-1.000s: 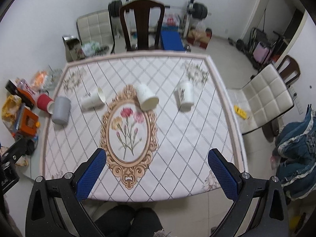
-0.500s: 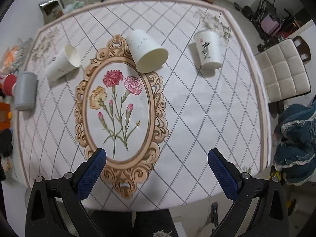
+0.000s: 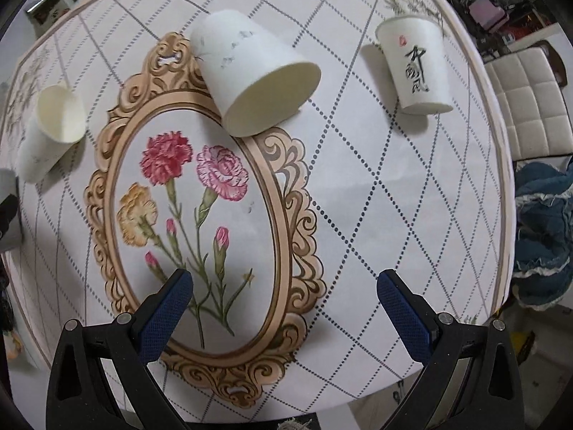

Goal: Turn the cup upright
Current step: 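Close the left tool around the white printed cup and lift it, then rotate the held cup open end up and carry it toward the right tool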

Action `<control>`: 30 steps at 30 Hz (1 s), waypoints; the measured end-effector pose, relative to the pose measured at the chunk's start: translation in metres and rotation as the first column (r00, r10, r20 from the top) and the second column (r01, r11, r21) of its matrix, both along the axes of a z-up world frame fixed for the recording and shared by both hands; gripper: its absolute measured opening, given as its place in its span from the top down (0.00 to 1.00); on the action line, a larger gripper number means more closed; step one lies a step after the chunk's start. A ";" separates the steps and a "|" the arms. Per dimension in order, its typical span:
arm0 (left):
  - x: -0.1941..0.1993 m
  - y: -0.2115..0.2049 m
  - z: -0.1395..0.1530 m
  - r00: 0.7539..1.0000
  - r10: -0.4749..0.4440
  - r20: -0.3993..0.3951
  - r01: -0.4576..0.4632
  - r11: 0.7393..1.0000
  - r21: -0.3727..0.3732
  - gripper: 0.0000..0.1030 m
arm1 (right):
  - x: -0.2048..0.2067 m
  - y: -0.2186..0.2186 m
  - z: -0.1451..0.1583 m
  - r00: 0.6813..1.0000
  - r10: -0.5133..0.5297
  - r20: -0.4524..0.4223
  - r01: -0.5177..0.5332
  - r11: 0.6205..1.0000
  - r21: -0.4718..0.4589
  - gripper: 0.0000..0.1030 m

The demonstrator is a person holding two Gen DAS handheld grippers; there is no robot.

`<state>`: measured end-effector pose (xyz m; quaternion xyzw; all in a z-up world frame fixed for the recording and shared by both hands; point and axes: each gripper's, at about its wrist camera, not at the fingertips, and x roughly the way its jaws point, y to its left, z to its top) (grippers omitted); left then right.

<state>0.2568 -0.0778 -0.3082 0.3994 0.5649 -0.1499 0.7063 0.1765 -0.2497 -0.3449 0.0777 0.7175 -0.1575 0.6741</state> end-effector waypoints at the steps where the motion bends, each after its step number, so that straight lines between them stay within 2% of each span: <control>1: 0.004 -0.003 -0.005 1.000 -0.029 -0.007 0.029 0.999 0.014 0.16 | 0.002 -0.002 -0.003 1.000 -0.010 -0.007 0.010 1.000 0.003 0.00; 5: 0.009 -0.016 -0.023 0.991 -0.130 -0.045 0.132 0.990 0.052 0.18 | 0.007 -0.010 -0.012 0.999 -0.043 -0.023 0.043 0.999 0.002 0.00; 12: 0.016 -0.038 -0.047 0.973 -0.222 -0.068 0.228 0.970 0.087 0.20 | 0.015 -0.020 -0.021 0.996 -0.078 -0.044 0.078 0.997 -0.004 0.00; 14: 0.017 -0.042 -0.054 0.968 -0.240 -0.070 0.246 0.964 0.102 0.28 | 0.017 -0.024 -0.024 0.995 -0.085 -0.049 0.085 0.996 -0.007 0.00; 15: 0.018 -0.042 -0.056 0.967 -0.244 -0.073 0.251 0.962 0.107 0.35 | 0.018 -0.026 -0.025 0.995 -0.088 -0.050 0.088 0.996 -0.007 0.00; 16: 0.019 -0.043 -0.057 0.967 -0.245 -0.078 0.252 0.962 0.109 0.37 | 0.019 -0.027 -0.025 0.994 -0.093 -0.051 0.093 0.996 -0.007 0.00; 22: 0.027 -0.043 -0.054 0.974 -0.213 -0.074 0.218 0.973 0.074 0.39 | 0.019 -0.030 -0.022 0.992 -0.113 -0.049 0.112 0.994 -0.018 0.00; 30: 0.022 -0.032 -0.035 0.993 -0.045 -0.112 0.043 0.999 -0.016 0.39 | 0.010 -0.041 -0.015 0.991 -0.131 -0.040 0.129 0.991 -0.034 0.00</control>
